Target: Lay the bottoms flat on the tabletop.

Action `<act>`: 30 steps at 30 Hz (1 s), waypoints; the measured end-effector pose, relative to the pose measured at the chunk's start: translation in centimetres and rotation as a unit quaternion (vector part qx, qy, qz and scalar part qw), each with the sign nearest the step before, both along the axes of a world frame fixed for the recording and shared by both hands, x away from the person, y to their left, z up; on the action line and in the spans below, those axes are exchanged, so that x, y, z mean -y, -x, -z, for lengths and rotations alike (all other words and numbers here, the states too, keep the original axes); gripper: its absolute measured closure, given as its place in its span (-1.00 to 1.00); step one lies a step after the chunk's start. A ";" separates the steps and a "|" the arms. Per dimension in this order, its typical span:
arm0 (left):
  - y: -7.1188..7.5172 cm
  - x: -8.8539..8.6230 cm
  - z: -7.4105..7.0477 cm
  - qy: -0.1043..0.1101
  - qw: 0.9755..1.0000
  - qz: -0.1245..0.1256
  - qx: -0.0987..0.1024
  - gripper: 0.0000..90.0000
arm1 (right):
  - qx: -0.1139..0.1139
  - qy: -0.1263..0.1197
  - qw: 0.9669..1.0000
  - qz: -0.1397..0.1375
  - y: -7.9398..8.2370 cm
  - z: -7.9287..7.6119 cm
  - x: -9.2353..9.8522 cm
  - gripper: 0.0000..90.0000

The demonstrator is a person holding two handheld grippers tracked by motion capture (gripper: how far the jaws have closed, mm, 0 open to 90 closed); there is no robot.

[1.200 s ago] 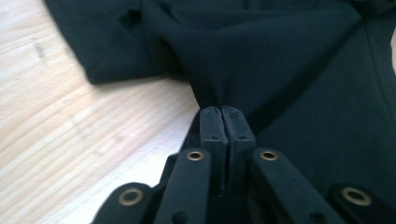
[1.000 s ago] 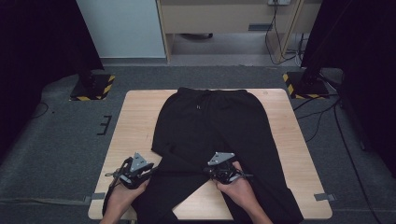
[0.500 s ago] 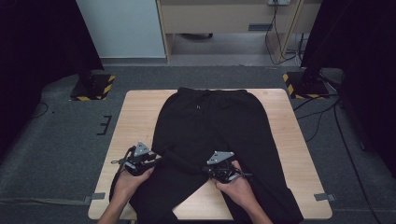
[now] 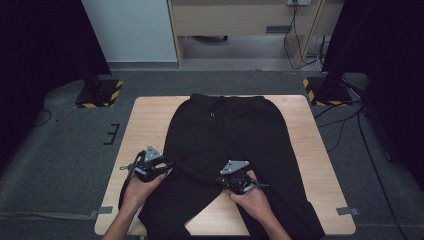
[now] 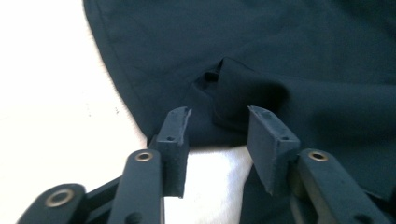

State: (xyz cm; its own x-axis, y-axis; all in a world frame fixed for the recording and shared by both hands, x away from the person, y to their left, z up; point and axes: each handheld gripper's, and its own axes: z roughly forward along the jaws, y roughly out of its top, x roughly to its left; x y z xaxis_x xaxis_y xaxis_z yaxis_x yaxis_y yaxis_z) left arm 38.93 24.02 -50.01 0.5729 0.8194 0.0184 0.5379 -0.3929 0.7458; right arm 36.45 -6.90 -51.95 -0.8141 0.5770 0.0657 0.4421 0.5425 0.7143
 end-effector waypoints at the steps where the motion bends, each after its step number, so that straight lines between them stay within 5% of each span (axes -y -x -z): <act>1: -0.2 0.3 0.2 -0.001 1.000 0.006 -0.002 0.23 | 0.000 0.000 1.000 0.000 0.0 0.0 0.0 0.96; 8: -1.2 1.4 1.6 -0.003 1.000 0.020 -0.010 0.16 | 0.000 -0.002 1.000 0.002 -0.2 0.1 -0.1 0.96; 16: -1.7 1.4 1.6 0.010 1.000 0.017 -0.004 0.95 | 0.003 -0.010 1.000 0.000 -0.2 0.1 -0.6 0.96; 19: -1.6 1.4 1.6 0.010 1.000 0.015 -0.013 1.00 | 0.002 -0.012 1.000 0.001 -0.2 0.0 -0.5 0.96; 30: 2.5 -0.3 2.3 -0.007 0.999 0.004 -0.048 1.00 | 0.004 -0.017 1.000 -0.010 0.4 -0.3 -1.0 0.96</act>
